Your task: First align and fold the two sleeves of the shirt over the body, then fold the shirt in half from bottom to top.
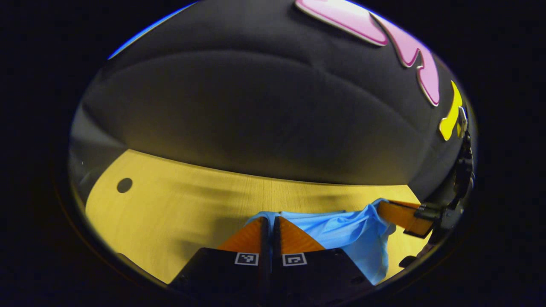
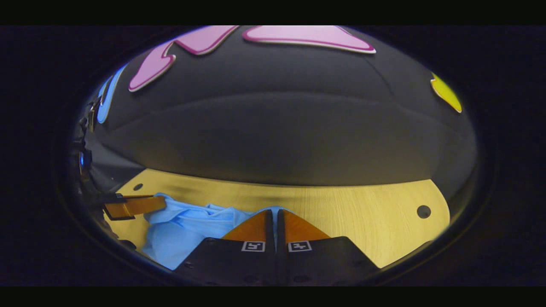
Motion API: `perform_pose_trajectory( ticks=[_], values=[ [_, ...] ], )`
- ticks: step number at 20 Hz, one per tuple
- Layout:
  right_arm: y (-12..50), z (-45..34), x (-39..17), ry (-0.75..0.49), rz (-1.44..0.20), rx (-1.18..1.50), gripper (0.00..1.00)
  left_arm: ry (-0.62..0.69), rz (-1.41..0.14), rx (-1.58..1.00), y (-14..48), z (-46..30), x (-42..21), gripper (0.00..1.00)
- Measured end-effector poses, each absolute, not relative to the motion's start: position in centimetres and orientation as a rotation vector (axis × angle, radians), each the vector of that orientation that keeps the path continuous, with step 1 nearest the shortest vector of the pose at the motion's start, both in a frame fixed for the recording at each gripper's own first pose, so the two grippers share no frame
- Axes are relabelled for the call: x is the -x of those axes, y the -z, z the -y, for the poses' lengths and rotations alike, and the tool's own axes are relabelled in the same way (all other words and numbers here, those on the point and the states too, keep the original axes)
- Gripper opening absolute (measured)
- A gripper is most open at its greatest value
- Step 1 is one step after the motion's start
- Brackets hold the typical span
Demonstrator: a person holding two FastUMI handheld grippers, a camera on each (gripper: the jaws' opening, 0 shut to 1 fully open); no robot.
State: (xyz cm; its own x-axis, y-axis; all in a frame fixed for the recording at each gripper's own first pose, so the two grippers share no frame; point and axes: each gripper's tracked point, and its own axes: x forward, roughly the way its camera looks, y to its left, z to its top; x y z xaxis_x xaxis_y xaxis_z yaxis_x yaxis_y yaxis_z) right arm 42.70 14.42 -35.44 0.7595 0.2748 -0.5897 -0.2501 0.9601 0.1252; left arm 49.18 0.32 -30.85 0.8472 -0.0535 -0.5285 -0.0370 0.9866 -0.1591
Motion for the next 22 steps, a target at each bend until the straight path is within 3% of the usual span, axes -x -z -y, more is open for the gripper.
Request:
perform_pose_trajectory(
  ticks=[3, 6, 8, 10, 12, 13, 14, 22],
  values=[
    [37.1, -14.5, -42.4, -0.276, -0.675, 0.006, 0.02, -0.039, -0.592, 0.09, 33.0, -1.4, -49.0, 0.12],
    [36.3, -14.1, -41.5, -0.237, -0.646, -0.023, 0.14, -0.033, -0.513, 0.046, 30.4, -1.2, -48.0, 0.65],
    [33.6, -13.4, -40.2, -0.228, -0.594, -0.063, 0.54, -0.017, -0.456, 0.002, 27.5, -0.7, -46.0, 0.99],
    [31.8, -11.5, -39.0, -0.179, -0.544, -0.041, 0.94, -0.027, -0.395, -0.01, 24.7, -0.2, -43.7, 0.97],
    [29.7, -9.9, -36.9, -0.127, -0.505, -0.027, 0.98, -0.032, -0.348, 0.038, 22.4, 1.7, -40.8, 0.97],
    [28.6, -9.6, -35.8, -0.116, -0.488, -0.028, 0.92, -0.036, -0.321, 0.06, 21.2, 2.3, -39.2, 0.97],
    [27.3, -9.4, -34.5, -0.113, -0.474, -0.029, 0.98, -0.035, -0.292, 0.071, 19.8, 2.7, -37.4, 0.97],
    [16.4, -7.4, -21.7, -0.113, -0.407, 0.019, 0.98, 0.052, -0.14, 0.086, 8.6, 6.7, -23.7, 0.97]
  ],
)
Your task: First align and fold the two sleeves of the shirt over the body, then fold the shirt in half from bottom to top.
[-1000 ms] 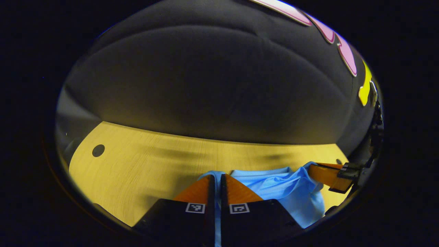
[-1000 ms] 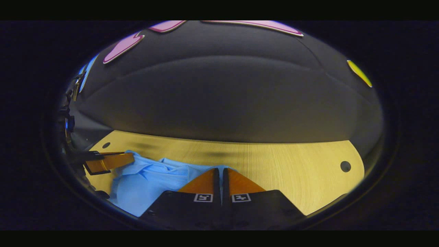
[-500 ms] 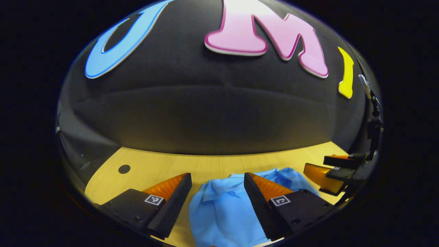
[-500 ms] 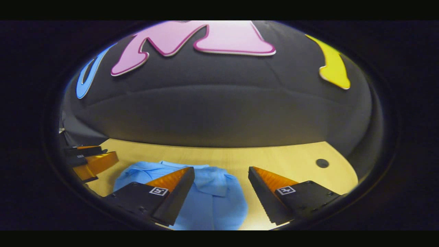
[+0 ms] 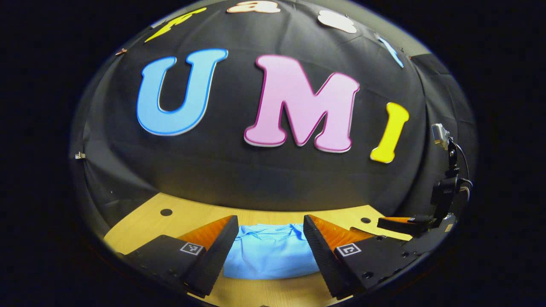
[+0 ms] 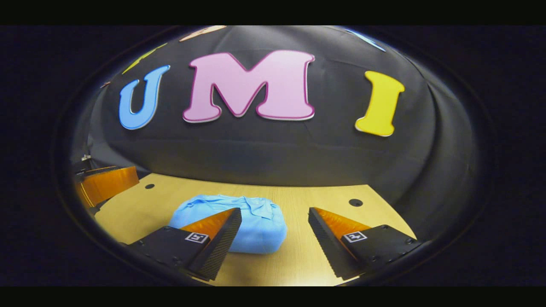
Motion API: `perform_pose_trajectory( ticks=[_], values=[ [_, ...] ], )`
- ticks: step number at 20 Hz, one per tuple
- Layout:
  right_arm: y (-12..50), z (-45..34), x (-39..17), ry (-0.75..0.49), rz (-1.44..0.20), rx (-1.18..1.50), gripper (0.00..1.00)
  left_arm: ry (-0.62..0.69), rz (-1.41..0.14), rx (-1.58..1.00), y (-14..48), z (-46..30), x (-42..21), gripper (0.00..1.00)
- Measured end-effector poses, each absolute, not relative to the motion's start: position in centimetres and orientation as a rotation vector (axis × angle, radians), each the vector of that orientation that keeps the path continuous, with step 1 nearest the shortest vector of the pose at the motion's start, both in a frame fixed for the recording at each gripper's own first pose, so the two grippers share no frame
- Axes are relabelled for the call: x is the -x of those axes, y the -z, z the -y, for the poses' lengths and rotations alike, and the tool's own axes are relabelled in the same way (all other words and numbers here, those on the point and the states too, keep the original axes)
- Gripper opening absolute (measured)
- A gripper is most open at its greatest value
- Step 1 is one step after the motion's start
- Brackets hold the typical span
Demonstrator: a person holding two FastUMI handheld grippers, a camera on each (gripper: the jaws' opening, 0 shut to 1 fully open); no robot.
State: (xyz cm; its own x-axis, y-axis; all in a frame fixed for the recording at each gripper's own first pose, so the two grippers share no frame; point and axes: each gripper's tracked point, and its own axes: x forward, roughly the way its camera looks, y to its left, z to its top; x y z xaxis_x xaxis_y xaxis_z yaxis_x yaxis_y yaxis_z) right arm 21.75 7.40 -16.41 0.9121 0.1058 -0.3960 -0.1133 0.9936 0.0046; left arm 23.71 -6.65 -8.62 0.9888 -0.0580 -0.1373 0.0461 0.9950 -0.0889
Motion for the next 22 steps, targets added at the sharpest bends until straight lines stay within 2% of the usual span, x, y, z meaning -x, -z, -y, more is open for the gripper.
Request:
perform_pose_trajectory(
  ticks=[3, 11, 12, 13, 22],
  values=[
    [11.5, -6.5, -16.8, -0.103, -0.351, 0.006, 0.97, 0.075, -0.069, 0.054, 4.3, 7.5, -17.6, 0.97],
    [0.3, -3.7, -4.3, -0.051, -0.219, -0.022, 0.97, 0.138, 0.043, 0.031, -1.7, 8.2, -3.1, 0.96],
    [-0.7, -3.5, -2.9, -0.047, -0.205, -0.028, 0.93, 0.141, 0.052, 0.03, -2.1, 8.2, -1.5, 0.96],
    [-1.5, -3.5, -1.7, -0.045, -0.192, -0.033, 0.96, 0.144, 0.057, 0.031, -2.4, 8.2, 0.1, 0.96],
    [-5.3, -5.2, 8.3, -0.099, -0.143, -0.023, 0.97, 0.099, 0.058, 0.063, -3.1, 5.2, 9.5, 0.96]
  ],
)
